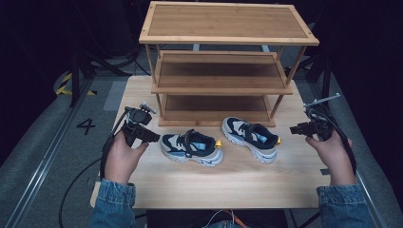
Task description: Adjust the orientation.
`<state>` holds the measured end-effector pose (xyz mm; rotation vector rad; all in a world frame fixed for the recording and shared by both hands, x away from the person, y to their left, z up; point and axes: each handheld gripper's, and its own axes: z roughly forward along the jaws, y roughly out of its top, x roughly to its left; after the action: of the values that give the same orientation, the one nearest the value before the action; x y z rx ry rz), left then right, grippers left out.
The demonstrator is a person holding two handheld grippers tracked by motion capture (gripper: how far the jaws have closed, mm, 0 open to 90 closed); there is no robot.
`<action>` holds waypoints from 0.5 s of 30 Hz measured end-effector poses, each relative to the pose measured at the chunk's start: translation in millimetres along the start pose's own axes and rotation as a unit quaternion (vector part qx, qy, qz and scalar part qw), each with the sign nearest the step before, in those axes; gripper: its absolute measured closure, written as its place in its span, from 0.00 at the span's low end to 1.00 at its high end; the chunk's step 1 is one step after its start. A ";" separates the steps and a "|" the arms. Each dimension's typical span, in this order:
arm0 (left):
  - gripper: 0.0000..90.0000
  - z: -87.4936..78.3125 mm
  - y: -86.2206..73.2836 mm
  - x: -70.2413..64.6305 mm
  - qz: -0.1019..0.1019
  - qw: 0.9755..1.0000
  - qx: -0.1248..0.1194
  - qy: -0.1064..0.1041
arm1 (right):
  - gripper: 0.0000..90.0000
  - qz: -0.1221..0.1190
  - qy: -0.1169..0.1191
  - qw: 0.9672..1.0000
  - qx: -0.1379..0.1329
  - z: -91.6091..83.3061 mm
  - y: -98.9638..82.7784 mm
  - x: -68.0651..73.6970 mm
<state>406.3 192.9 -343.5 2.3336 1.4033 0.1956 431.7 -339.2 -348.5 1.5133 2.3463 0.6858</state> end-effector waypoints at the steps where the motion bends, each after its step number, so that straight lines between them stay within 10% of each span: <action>1: 0.63 -1.2 -0.6 1.0 -0.001 1.000 -0.001 -0.002 | 0.67 0.000 -0.001 1.000 -0.002 -1.8 -0.3 0.0; 15: 0.54 -7.6 1.9 -11.1 0.012 1.000 -0.013 -0.016 | 0.64 -0.003 0.006 1.000 -0.015 -5.2 -2.8 4.3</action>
<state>400.0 184.6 -334.8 2.3241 1.3500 0.1821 425.3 -337.6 -345.4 1.4934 2.3379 0.7285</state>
